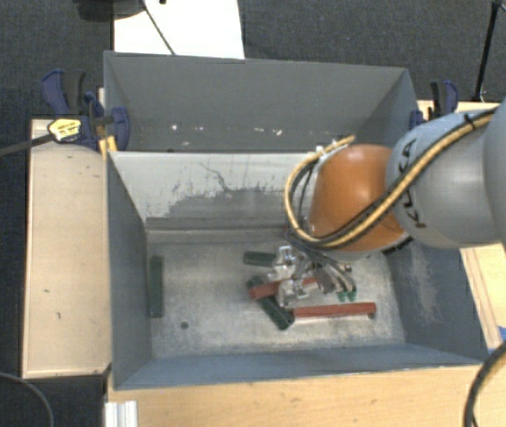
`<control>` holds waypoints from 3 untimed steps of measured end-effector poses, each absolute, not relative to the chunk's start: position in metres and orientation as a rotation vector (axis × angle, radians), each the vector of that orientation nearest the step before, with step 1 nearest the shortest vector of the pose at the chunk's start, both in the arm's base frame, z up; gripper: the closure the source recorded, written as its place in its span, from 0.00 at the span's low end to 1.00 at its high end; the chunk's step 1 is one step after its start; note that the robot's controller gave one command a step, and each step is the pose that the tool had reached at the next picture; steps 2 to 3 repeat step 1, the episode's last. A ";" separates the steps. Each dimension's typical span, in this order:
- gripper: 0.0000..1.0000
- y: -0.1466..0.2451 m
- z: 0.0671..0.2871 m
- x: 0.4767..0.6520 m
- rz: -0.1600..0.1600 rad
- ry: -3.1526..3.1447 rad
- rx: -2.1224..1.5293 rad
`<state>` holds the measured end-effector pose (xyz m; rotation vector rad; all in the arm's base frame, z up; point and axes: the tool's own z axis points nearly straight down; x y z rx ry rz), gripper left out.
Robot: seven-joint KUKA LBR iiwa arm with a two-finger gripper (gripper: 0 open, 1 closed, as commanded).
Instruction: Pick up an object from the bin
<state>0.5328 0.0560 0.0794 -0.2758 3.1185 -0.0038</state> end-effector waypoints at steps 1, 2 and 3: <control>1.00 0.062 0.245 0.552 0.001 3.122 -0.242; 1.00 0.062 0.245 0.552 0.001 3.122 -0.242; 1.00 0.062 0.245 0.552 0.001 3.122 -0.242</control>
Offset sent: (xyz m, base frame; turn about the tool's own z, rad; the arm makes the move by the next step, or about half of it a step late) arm 0.0000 0.0000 0.0000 0.0000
